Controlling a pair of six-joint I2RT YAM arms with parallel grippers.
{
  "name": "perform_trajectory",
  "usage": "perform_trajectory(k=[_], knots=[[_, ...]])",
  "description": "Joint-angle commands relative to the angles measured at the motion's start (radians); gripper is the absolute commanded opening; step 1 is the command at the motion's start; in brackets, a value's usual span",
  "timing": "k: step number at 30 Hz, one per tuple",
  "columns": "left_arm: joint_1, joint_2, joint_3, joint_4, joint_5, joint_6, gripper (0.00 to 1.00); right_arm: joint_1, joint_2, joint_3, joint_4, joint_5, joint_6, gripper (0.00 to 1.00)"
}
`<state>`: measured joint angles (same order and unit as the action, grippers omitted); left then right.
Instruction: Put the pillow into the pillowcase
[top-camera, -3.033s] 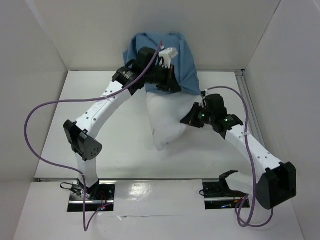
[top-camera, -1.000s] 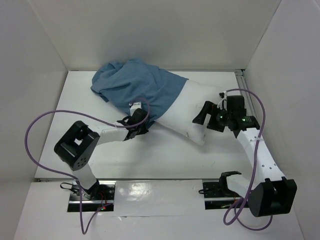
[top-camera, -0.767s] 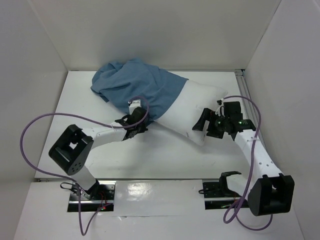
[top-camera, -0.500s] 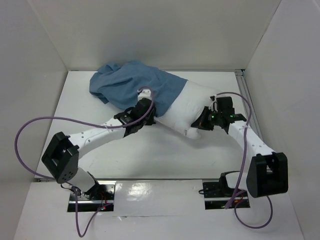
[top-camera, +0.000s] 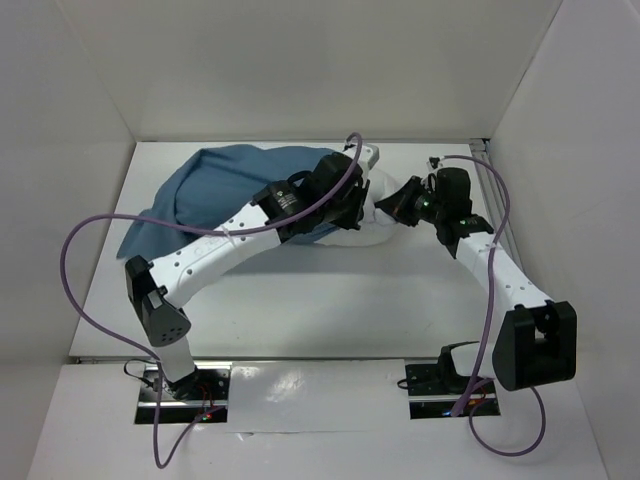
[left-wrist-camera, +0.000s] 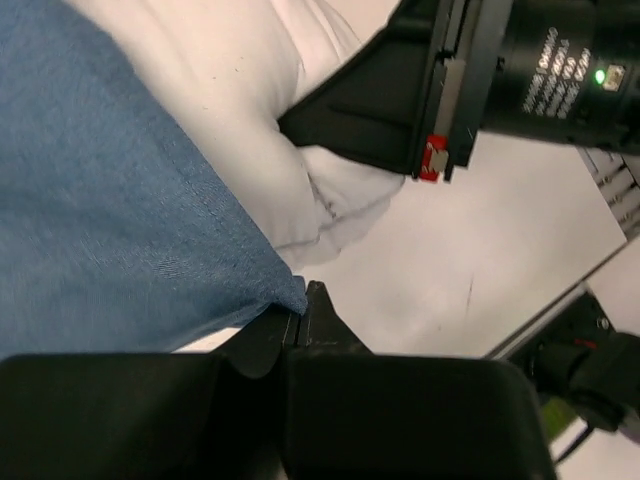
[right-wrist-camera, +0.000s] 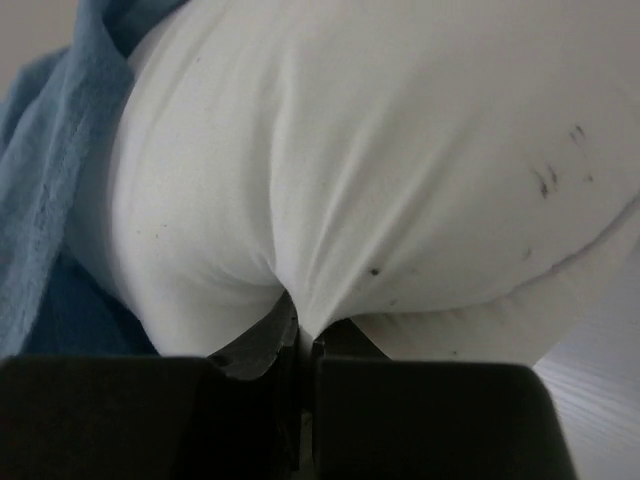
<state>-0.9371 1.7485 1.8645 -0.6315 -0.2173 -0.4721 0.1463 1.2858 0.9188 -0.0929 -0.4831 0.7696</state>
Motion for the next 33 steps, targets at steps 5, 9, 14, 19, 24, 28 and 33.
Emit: perform_trajectory(k=[5, 9, 14, 19, 24, 28, 33], knots=[[-0.029, -0.158, 0.217, -0.040, 0.154, -0.006, 0.00, 0.033, -0.183, 0.048, -0.212, 0.046, -0.122, 0.00], [-0.040, -0.205, 0.308, -0.200, 0.145, -0.037, 0.00, 0.042, -0.345, 0.101, -0.526, 0.127, -0.174, 0.00], [0.042, -0.215, 0.187, -0.219, 0.122, -0.074, 0.00, 0.042, -0.395, 0.123, -0.732, 0.141, -0.197, 0.00], [0.188, -0.042, 0.059, -0.088, 0.144, -0.025, 0.00, 0.042, -0.320, 0.042, -0.568, 0.176, -0.185, 0.00], [0.262, 0.208, 0.429, -0.179, 0.125, 0.061, 0.72, 0.033, -0.053, 0.178, -0.398, 0.337, -0.193, 0.74], [0.244, 0.152, 0.446, -0.186, 0.075, 0.075, 0.82, -0.020, 0.078, 0.365, -0.436, 0.455, -0.217, 0.93], [0.235, -0.010, 0.256, -0.175, -0.079, 0.049, 0.56, -0.111, 0.031, 0.411, -0.393, 0.480, -0.231, 0.98]])
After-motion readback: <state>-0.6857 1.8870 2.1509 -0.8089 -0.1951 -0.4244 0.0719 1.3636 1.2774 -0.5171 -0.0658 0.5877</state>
